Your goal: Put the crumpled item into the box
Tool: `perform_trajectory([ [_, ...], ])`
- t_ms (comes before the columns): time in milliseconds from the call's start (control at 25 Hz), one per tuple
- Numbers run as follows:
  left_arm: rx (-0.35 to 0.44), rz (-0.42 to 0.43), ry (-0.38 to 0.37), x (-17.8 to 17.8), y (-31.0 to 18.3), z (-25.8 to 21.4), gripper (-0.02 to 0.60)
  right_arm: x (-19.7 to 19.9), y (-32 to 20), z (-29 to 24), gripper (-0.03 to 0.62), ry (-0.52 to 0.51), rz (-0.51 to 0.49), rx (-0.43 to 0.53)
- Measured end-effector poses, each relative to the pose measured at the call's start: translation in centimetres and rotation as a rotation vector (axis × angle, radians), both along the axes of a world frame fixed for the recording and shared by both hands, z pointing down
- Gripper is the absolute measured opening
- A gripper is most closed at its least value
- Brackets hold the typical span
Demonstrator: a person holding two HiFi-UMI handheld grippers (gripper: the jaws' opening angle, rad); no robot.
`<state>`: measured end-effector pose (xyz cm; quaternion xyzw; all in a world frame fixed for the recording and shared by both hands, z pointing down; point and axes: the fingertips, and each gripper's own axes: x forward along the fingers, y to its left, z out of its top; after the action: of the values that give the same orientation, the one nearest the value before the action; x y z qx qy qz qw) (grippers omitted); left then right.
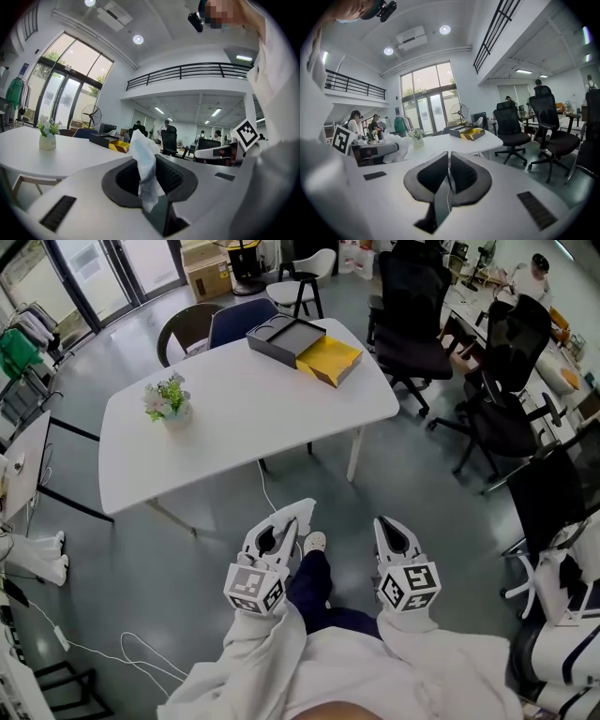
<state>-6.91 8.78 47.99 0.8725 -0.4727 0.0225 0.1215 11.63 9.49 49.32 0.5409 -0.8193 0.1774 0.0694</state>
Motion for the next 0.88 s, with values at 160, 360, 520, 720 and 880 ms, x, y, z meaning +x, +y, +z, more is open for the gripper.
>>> perform_trajectory([
  [160, 0.016, -0.001, -0.003, -0.3, -3.6, -1.0, 0.08, -0.5, -3.7, -0.8, 0.04, -0.005, -0.008, 0.011],
  [360, 0.03, 0.002, -0.012, -0.7, -7.9, -2.1, 0.08, -0.9, -7.9, -1.8, 0.04, -0.009, -0.007, 0.019],
  [520, 0.04, 0.009, -0.013, -0.7, -11.2, -2.4, 0.08, -1.0, -11.0, -2.3, 0.04, -0.014, 0.002, 0.028],
  [720, 0.053, 0.019, -0.012, -1.0, -14.5, -3.0, 0.08, -1.4, -14.4, -2.9, 0.04, -0.025, 0.007, 0.044],
  [880, 0.042, 0.024, -0.003, -1.2, -16.7, -2.5, 0.08, -1.8, -16.5, -2.4, 0.039, -0.034, 0.01, 0.034],
])
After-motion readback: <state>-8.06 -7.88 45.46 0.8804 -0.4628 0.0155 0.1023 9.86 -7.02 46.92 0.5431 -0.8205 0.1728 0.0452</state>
